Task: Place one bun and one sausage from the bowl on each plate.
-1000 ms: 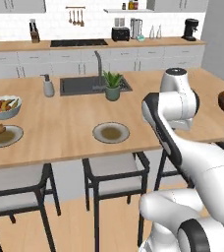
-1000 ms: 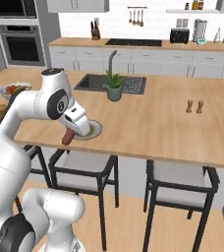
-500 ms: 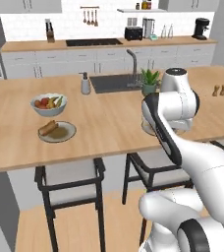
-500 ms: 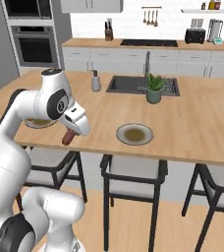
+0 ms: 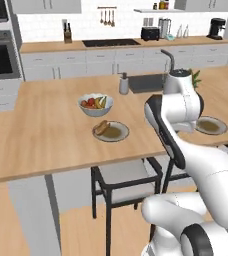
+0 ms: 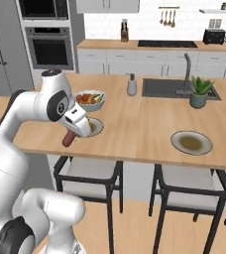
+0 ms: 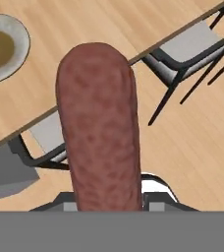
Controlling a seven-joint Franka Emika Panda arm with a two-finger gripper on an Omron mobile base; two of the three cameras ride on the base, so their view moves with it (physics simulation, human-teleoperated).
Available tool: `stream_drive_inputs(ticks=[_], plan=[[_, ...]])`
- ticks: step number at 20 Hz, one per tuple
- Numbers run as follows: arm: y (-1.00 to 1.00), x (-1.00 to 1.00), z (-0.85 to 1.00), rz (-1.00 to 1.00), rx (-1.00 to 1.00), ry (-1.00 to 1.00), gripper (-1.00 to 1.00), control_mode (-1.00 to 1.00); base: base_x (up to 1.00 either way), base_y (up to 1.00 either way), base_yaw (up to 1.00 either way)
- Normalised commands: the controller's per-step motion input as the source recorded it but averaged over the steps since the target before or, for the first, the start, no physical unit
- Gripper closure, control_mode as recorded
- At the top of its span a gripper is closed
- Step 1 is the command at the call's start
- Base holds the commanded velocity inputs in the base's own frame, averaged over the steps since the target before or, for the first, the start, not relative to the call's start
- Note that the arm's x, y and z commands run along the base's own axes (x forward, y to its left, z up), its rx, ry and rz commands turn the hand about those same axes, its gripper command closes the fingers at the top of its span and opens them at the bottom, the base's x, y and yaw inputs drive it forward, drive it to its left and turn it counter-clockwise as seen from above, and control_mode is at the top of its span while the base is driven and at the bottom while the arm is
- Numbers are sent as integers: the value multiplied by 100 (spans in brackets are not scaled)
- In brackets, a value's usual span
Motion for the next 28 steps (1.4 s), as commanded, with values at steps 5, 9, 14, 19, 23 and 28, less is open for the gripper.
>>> stream_drive_inputs(ticks=[5,9,14,19,23,28], plan=[[0,0,0,0,0,0,100,100,94,87,-9],[9,61,-32,-2,0,3,100,-100,20,16,-1],[-27,100,-96,-1,0,0,100,-100,0,0,0],[-25,100,-87,0,1,0,100,-100,0,0,0],[-8,100,-55,0,7,0,100,-100,0,0,0],[-9,90,-40,0,9,0,100,-100,0,0,0]])
